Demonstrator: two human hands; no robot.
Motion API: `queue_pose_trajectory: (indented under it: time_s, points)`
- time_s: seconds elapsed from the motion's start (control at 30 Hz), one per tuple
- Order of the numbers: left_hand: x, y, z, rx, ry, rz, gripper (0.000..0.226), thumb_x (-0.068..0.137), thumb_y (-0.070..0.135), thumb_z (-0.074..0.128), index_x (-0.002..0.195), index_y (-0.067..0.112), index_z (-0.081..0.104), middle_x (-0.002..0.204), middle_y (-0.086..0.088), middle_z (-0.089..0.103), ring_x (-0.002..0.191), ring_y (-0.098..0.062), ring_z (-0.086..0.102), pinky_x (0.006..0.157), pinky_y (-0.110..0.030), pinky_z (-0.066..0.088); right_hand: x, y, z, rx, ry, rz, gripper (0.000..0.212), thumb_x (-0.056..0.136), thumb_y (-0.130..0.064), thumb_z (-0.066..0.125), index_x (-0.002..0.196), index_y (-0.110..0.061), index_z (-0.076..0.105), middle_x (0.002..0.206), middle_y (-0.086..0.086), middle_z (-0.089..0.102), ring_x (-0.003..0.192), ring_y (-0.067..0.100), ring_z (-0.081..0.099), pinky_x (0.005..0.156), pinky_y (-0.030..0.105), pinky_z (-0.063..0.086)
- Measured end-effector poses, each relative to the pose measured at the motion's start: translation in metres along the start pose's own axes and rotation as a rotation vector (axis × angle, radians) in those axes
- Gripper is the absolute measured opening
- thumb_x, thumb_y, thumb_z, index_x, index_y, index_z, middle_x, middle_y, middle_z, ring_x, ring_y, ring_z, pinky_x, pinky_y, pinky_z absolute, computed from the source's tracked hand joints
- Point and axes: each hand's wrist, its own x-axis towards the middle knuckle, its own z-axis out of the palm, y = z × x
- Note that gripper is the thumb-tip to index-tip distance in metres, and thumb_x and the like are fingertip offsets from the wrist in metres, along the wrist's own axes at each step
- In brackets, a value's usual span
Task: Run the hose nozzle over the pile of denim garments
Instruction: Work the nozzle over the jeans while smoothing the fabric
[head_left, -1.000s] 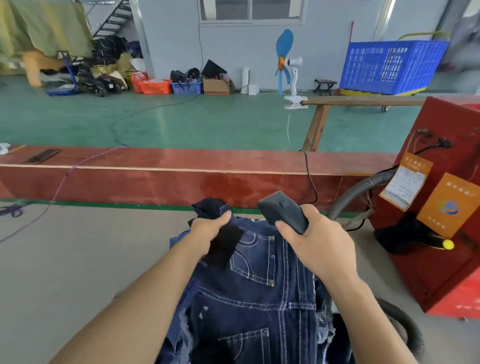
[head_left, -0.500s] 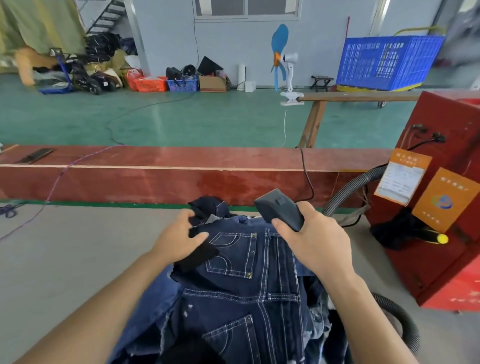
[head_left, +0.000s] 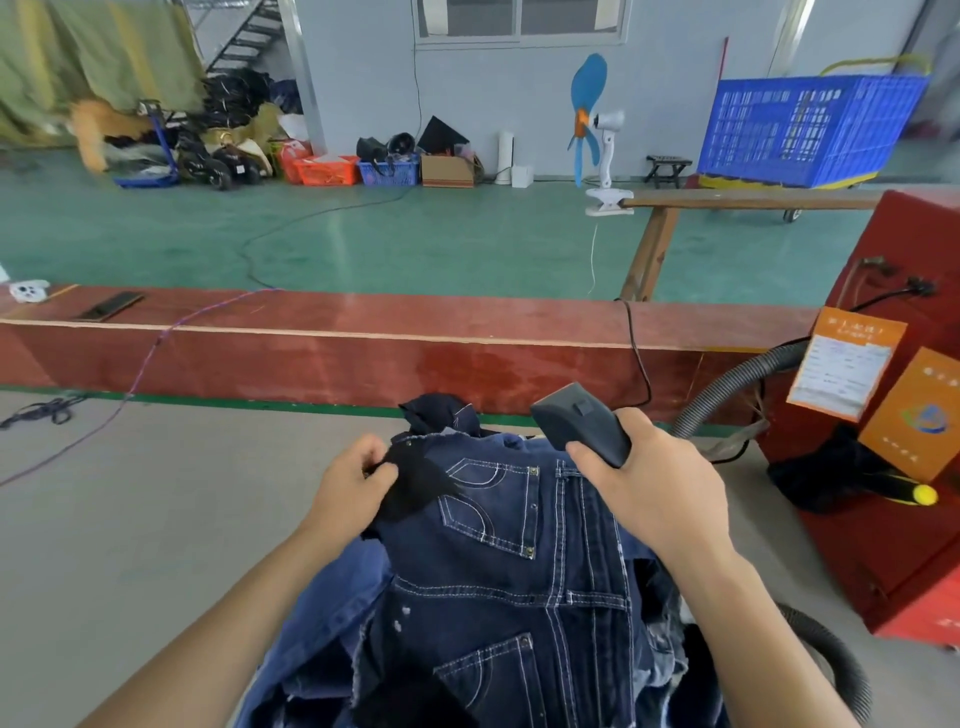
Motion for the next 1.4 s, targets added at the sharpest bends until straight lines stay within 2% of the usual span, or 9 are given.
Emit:
queue_pose_trajectory:
  time_s: [0.33, 0.57, 0.7, 0.87, 1.0, 1.17, 1.23, 1.3, 1.4]
  points:
    - [-0.029, -0.035, 0.004, 0.529, -0.398, -0.052, 0.031, 0.085, -0.001, 0.049, 0.075, 0.026, 0.038, 0.084, 0.001, 0.053, 0.081, -0.019, 0.049, 0.070, -0.026, 0.037, 0.001, 0.001, 0.001, -0.007, -0.002, 0.010, 0.035, 0.088, -0.054, 0.055, 0.086, -0.023, 0.041, 0.065, -0.009, 0.052, 0.056, 0.013, 0.049, 0.045, 0.025, 0.032]
    - [-0.024, -0.037, 0.016, -0.034, -0.005, -0.413, 0.038, 0.089, 0.034, 0.067, 0.113, 0.007, 0.058, 0.104, -0.004, 0.061, 0.099, -0.024, 0.058, 0.082, -0.031, 0.043, 0.000, -0.002, 0.001, -0.010, -0.010, 0.005, 0.034, 0.088, -0.054, 0.055, 0.088, -0.023, 0.043, 0.066, -0.010, 0.052, 0.056, 0.013, 0.049, 0.045, 0.024, 0.032]
    - [-0.029, -0.029, 0.018, 0.113, 0.035, -0.163, 0.017, 0.085, 0.012, 0.070, 0.099, 0.017, 0.063, 0.086, -0.003, 0.060, 0.086, -0.029, 0.062, 0.071, -0.029, 0.043, -0.002, -0.003, 0.001, -0.010, -0.023, -0.004, 0.034, 0.088, -0.054, 0.055, 0.090, -0.022, 0.044, 0.068, -0.008, 0.055, 0.061, 0.017, 0.054, 0.049, 0.026, 0.036]
    - [-0.066, -0.038, 0.020, 0.523, 0.022, 0.474, 0.038, 0.057, -0.006, 0.085, 0.086, 0.012, 0.070, 0.076, -0.001, 0.061, 0.041, -0.018, 0.053, 0.033, -0.024, 0.039, 0.001, -0.003, 0.002, -0.024, -0.029, -0.005, 0.034, 0.088, -0.055, 0.054, 0.092, -0.022, 0.045, 0.071, -0.006, 0.056, 0.065, 0.020, 0.056, 0.053, 0.028, 0.038]
    - [-0.084, -0.047, 0.028, 0.354, 0.070, 0.079, 0.062, 0.082, 0.003, 0.069, 0.138, 0.017, 0.047, 0.088, 0.002, 0.062, 0.061, -0.020, 0.060, 0.051, -0.030, 0.044, 0.000, -0.004, 0.003, -0.038, -0.037, -0.015, 0.034, 0.088, -0.054, 0.055, 0.093, -0.022, 0.045, 0.071, -0.007, 0.055, 0.065, 0.019, 0.054, 0.050, 0.027, 0.035]
    - [-0.085, -0.038, 0.029, 0.601, -0.001, 0.537, 0.035, 0.048, -0.013, 0.081, 0.075, 0.008, 0.074, 0.061, -0.005, 0.049, 0.039, -0.024, 0.044, 0.036, -0.026, 0.039, -0.002, -0.005, 0.008, -0.070, -0.034, -0.041, 0.034, 0.088, -0.055, 0.054, 0.086, -0.024, 0.039, 0.066, -0.012, 0.048, 0.058, 0.013, 0.048, 0.047, 0.026, 0.032]
    - [-0.092, -0.042, 0.028, 0.613, 0.050, 0.602, 0.007, 0.070, -0.002, 0.074, 0.072, 0.004, 0.071, 0.062, -0.004, 0.047, 0.043, -0.021, 0.044, 0.037, -0.025, 0.039, -0.001, -0.006, 0.011, -0.070, -0.041, -0.053, 0.034, 0.088, -0.055, 0.054, 0.085, -0.025, 0.039, 0.065, -0.012, 0.049, 0.054, 0.008, 0.045, 0.046, 0.025, 0.032]
    - [-0.099, -0.049, 0.032, 0.495, 0.093, 0.522, 0.019, 0.091, 0.007, 0.058, 0.078, 0.001, 0.071, 0.067, -0.003, 0.048, 0.049, -0.019, 0.047, 0.041, -0.027, 0.044, 0.000, -0.007, 0.015, -0.076, -0.054, -0.068, 0.034, 0.087, -0.056, 0.055, 0.087, -0.026, 0.039, 0.063, -0.014, 0.047, 0.052, 0.002, 0.041, 0.044, 0.023, 0.030]
    - [-0.111, -0.054, 0.038, 0.304, 0.040, 0.405, 0.014, 0.078, -0.004, 0.073, 0.091, 0.001, 0.075, 0.082, -0.002, 0.058, 0.063, -0.012, 0.056, 0.062, -0.021, 0.047, -0.001, -0.013, 0.024, -0.080, -0.099, -0.116, 0.031, 0.086, -0.058, 0.055, 0.095, -0.030, 0.043, 0.062, -0.018, 0.042, 0.052, 0.002, 0.039, 0.043, 0.020, 0.026]
